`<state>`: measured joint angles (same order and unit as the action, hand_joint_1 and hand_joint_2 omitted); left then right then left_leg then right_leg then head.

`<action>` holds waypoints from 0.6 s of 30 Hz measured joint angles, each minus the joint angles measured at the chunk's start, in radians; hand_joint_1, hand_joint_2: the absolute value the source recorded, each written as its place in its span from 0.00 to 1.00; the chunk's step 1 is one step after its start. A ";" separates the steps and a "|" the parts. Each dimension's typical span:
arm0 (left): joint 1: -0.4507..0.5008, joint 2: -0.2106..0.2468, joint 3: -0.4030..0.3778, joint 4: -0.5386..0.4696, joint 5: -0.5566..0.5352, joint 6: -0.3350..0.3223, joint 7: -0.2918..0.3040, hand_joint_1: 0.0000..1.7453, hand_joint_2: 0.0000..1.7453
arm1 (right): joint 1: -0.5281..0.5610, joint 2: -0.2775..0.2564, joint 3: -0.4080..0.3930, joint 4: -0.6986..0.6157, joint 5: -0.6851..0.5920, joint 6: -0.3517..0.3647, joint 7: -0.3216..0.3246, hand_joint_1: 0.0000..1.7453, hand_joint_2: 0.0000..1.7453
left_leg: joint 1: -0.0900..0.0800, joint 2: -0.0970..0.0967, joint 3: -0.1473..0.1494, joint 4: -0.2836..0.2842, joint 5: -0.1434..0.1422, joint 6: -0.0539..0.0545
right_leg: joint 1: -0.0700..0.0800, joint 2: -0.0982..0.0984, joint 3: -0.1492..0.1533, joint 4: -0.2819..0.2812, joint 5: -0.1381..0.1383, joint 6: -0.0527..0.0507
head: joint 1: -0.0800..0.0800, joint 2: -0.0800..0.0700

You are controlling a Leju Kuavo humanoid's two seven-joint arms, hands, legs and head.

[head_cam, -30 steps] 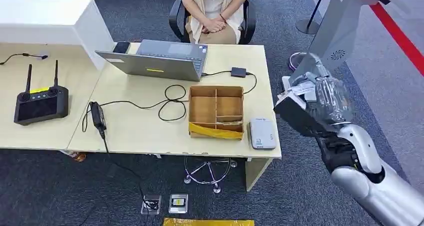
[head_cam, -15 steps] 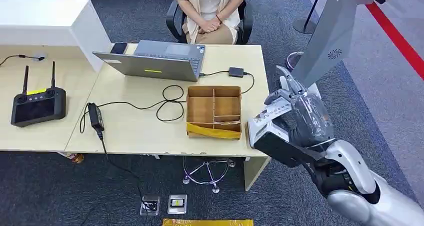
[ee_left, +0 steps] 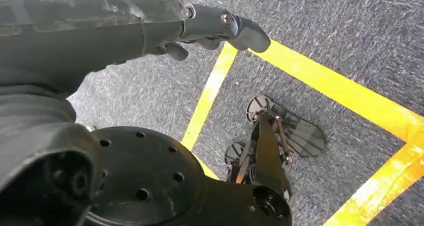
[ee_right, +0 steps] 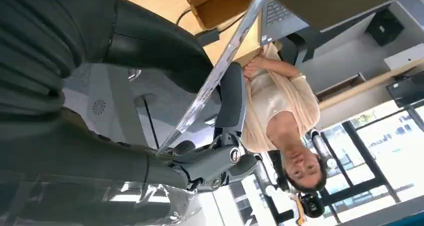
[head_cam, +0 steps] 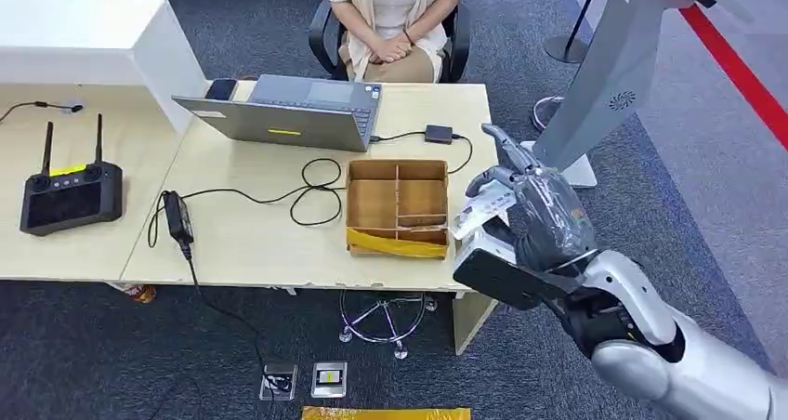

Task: Pass the card to the sensor for recognition and then transmit it.

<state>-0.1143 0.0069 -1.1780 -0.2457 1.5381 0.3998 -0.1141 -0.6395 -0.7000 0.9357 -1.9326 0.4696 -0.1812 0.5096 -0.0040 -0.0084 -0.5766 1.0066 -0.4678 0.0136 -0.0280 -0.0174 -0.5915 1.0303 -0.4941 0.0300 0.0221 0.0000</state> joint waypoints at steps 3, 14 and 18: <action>0.000 0.000 0.000 0.000 -0.010 -0.002 0.000 0.00 0.00 | -0.030 0.016 0.018 0.036 -0.001 0.011 -0.001 1.00 1.00 | 0.000 0.000 0.000 0.000 0.000 0.000 | 0.000 0.000 0.000 0.000 0.000 0.000 | 0.000 0.000; -0.001 0.002 -0.008 0.000 -0.046 -0.035 -0.002 0.00 0.00 | -0.095 0.064 0.044 0.143 0.044 0.068 0.055 1.00 1.00 | 0.000 0.000 0.000 0.000 0.000 0.000 | 0.000 0.000 0.000 0.000 0.000 -0.001 | 0.000 0.000; -0.001 0.006 -0.016 0.000 -0.052 -0.041 -0.002 0.00 0.00 | -0.095 0.070 0.037 0.160 0.050 0.073 0.063 1.00 1.00 | 0.000 0.000 0.000 0.000 0.000 0.000 | 0.000 0.000 0.000 0.000 0.000 -0.001 | 0.000 0.000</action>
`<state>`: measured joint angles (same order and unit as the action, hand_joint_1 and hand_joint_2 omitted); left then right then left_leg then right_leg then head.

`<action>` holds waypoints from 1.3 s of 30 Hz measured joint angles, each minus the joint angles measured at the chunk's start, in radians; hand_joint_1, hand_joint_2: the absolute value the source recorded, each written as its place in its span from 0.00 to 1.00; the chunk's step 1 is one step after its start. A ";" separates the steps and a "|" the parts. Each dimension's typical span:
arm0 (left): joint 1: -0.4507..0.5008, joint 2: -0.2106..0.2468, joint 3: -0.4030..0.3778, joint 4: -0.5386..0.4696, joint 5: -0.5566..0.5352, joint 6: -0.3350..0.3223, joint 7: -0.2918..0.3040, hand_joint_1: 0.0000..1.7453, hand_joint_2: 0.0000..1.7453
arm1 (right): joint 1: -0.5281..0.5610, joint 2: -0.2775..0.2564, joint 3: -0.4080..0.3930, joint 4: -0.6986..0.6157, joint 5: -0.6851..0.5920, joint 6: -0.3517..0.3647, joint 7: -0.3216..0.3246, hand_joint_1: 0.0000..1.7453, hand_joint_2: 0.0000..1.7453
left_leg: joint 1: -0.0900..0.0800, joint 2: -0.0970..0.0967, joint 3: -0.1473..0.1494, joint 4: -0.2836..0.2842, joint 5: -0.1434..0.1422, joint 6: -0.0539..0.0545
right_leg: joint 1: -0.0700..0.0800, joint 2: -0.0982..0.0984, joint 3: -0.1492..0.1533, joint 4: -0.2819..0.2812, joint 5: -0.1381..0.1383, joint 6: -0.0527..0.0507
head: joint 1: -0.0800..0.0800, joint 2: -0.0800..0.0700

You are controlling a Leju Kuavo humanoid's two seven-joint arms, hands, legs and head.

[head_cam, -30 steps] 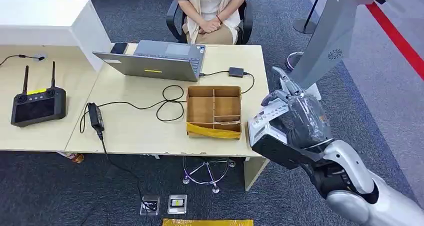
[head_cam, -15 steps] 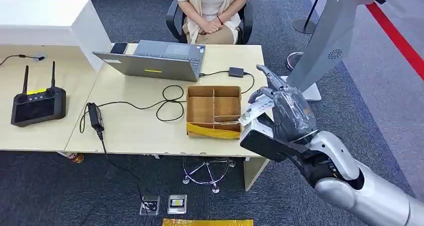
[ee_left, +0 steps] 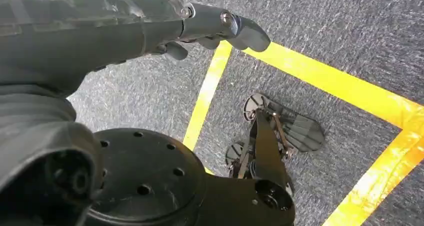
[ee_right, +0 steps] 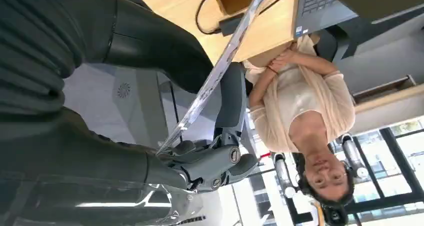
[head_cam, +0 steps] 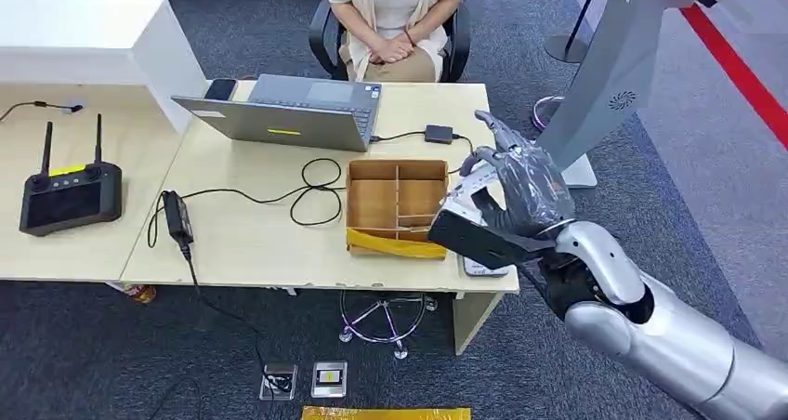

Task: Pass the card to the sensor for recognition and then transmit it.

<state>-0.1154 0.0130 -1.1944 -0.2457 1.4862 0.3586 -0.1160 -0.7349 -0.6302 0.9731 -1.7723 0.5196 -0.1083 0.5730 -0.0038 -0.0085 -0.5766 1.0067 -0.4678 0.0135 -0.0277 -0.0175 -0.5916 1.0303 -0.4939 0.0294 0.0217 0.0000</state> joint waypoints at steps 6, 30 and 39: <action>0.000 0.006 -0.008 0.001 -0.023 -0.013 0.002 0.00 0.00 | 0.000 0.005 -0.021 0.019 0.051 0.024 0.046 1.00 1.00 | 0.000 0.000 0.000 0.000 0.000 0.000 | 0.000 0.000 0.000 0.000 0.000 0.000 | 0.000 0.000; 0.000 0.013 -0.031 0.008 -0.057 -0.033 0.010 0.00 0.00 | 0.009 0.034 -0.154 0.105 0.200 0.123 0.125 1.00 1.00 | 0.000 0.000 0.000 0.000 0.000 0.000 | 0.000 0.000 0.000 0.000 0.000 0.000 | 0.000 0.000; -0.001 0.013 -0.033 0.008 -0.063 -0.035 0.010 0.00 0.00 | 0.009 0.066 -0.201 0.146 0.249 0.174 0.126 1.00 1.00 | 0.000 0.000 0.000 0.000 0.000 0.000 | 0.000 0.000 0.000 0.000 0.000 0.000 | 0.000 0.000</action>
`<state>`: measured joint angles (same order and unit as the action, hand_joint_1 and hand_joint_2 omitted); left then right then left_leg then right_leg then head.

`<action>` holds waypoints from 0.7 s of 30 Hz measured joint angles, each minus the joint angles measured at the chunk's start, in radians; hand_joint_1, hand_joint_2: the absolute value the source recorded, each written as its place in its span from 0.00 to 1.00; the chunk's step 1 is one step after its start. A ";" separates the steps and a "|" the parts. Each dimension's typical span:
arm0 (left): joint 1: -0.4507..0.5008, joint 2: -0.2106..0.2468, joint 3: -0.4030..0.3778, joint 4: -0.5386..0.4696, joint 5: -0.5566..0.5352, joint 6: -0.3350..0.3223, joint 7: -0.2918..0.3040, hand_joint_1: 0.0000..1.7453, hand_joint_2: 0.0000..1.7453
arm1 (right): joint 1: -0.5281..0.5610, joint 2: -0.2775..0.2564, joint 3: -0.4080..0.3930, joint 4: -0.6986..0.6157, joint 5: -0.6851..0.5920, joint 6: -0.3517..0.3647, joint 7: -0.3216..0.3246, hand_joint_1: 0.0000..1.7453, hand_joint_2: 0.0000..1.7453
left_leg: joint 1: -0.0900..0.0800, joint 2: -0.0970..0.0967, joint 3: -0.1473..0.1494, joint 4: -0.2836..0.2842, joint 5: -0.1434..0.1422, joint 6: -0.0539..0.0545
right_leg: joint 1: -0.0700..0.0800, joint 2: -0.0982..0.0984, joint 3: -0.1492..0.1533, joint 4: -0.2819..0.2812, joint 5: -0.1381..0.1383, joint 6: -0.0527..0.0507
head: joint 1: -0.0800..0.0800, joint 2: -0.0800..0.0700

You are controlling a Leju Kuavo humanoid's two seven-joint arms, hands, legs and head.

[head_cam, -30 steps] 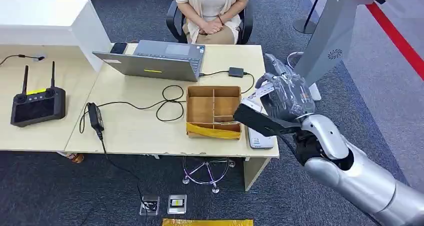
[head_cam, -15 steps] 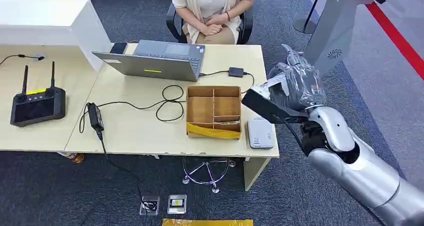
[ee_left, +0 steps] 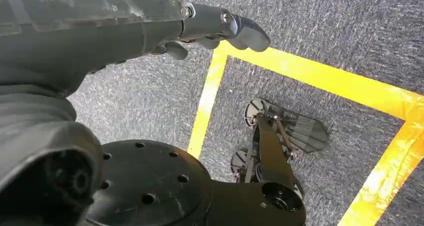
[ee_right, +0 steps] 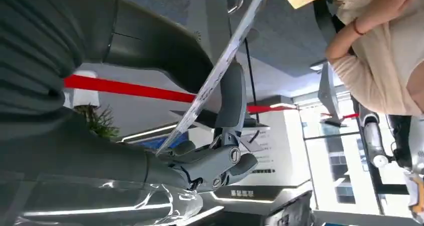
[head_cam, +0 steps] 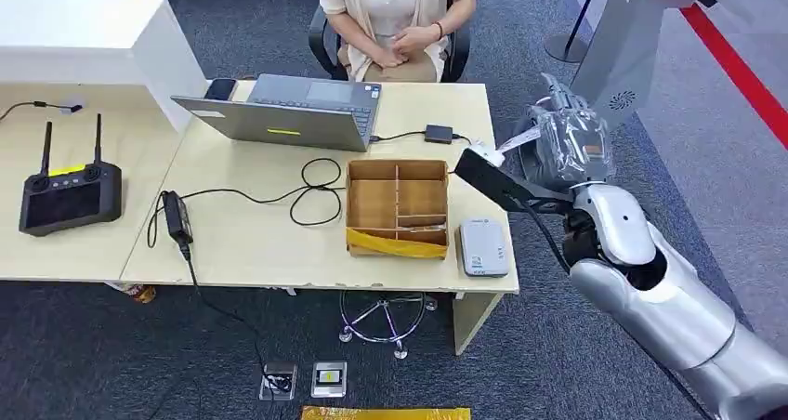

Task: Pass the card to the sensor for recognition and then transmit it.

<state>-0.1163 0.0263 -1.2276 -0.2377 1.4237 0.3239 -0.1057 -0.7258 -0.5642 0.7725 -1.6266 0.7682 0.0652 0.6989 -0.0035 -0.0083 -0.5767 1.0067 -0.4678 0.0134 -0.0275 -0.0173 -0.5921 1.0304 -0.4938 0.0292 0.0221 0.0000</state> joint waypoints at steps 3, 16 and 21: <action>0.000 0.000 0.000 0.000 0.000 0.002 0.000 0.00 0.00 | 0.000 0.014 -0.010 0.015 0.030 0.039 0.000 1.00 1.00 | 0.000 0.000 0.000 0.000 0.000 0.000 | 0.000 0.000 0.000 0.000 0.000 0.000 | 0.000 0.000; 0.000 -0.002 0.000 0.000 0.024 0.029 0.000 0.00 0.00 | -0.047 0.101 -0.013 0.139 0.068 0.057 0.000 1.00 1.00 | 0.001 0.000 0.000 0.000 0.000 0.000 | 0.001 0.000 0.000 0.000 0.000 0.000 | 0.000 0.000; 0.000 -0.004 0.000 0.000 0.029 0.034 0.000 0.00 0.00 | -0.077 0.135 0.001 0.198 0.072 0.041 0.000 1.00 1.00 | 0.001 0.000 0.000 0.000 0.000 0.000 | 0.001 0.000 0.000 0.000 0.000 0.000 | 0.000 0.000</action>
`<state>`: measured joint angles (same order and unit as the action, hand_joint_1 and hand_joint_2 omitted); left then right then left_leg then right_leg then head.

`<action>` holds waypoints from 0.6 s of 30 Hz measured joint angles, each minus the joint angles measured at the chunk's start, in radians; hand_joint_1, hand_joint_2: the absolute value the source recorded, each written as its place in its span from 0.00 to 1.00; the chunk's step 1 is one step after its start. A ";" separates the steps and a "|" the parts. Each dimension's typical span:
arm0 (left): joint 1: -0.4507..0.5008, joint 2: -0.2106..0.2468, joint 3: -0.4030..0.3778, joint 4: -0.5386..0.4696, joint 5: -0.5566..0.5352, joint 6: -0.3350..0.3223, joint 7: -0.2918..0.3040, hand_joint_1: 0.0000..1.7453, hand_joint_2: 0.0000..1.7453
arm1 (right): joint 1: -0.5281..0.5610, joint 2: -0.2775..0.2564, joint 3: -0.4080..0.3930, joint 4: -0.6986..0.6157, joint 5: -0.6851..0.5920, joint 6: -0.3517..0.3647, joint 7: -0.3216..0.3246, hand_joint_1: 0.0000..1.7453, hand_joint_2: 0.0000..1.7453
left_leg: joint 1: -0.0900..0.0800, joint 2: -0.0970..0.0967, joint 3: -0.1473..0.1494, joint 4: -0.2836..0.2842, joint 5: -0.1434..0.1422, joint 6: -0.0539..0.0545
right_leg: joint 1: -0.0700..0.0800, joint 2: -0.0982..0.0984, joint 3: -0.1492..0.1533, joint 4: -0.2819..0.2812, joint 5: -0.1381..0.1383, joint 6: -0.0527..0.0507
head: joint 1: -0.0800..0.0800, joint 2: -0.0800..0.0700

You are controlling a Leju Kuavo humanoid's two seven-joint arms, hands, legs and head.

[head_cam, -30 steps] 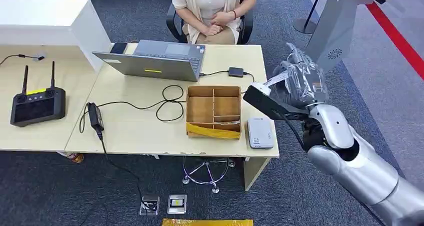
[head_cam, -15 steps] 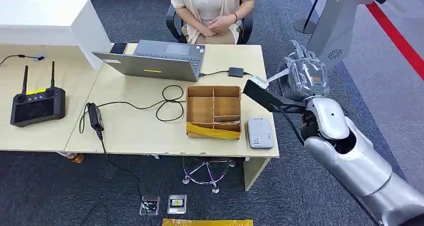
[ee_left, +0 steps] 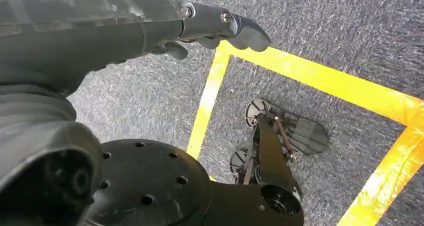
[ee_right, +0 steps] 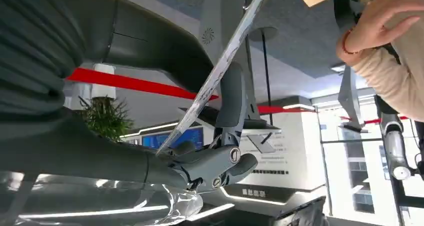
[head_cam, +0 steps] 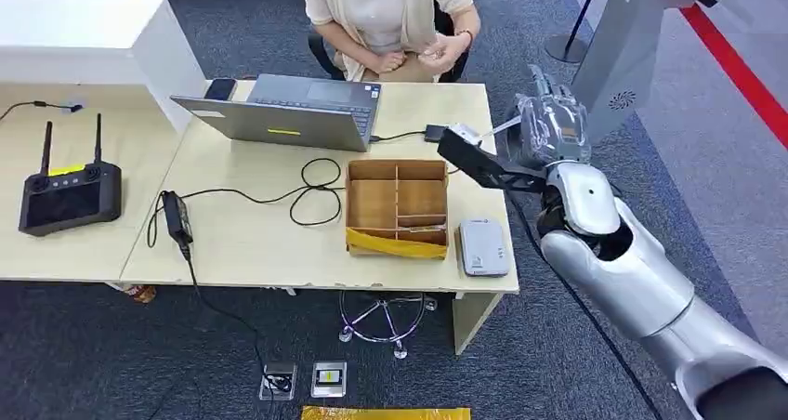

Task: Pass the card to the sensor for recognition and then transmit it.

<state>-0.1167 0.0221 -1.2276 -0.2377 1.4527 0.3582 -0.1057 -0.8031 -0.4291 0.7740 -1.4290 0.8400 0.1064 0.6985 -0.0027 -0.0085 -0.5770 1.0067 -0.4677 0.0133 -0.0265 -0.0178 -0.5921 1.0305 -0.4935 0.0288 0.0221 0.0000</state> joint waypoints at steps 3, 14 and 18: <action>0.000 -0.003 0.000 0.000 0.000 0.002 0.000 0.00 0.00 | -0.014 0.014 0.008 0.029 0.004 -0.008 0.000 1.00 1.00 | 0.000 0.000 0.000 0.000 0.000 0.000 | 0.000 0.001 0.000 0.000 0.000 0.000 | 0.000 0.000; 0.000 -0.009 0.000 0.000 -0.001 0.018 -0.005 0.00 0.00 | -0.043 0.040 0.027 0.114 0.007 -0.040 0.000 1.00 1.00 | 0.000 0.000 0.000 0.000 0.000 0.000 | 0.000 0.000 0.000 0.000 0.000 0.000 | 0.000 0.000; 0.000 -0.012 0.001 0.000 0.003 0.024 -0.005 0.00 0.00 | -0.047 0.047 0.027 0.137 0.035 -0.045 0.000 1.00 1.00 | 0.000 0.000 0.000 0.000 0.000 0.000 | 0.000 0.000 0.000 0.000 0.000 0.000 | 0.000 0.000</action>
<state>-0.1166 0.0099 -1.2268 -0.2373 1.4557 0.3826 -0.1106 -0.8504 -0.3822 0.8007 -1.2920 0.8751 0.0618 0.6989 -0.0026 -0.0082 -0.5770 1.0068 -0.4678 0.0133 -0.0264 -0.0173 -0.5921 1.0304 -0.4934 0.0286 0.0221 0.0000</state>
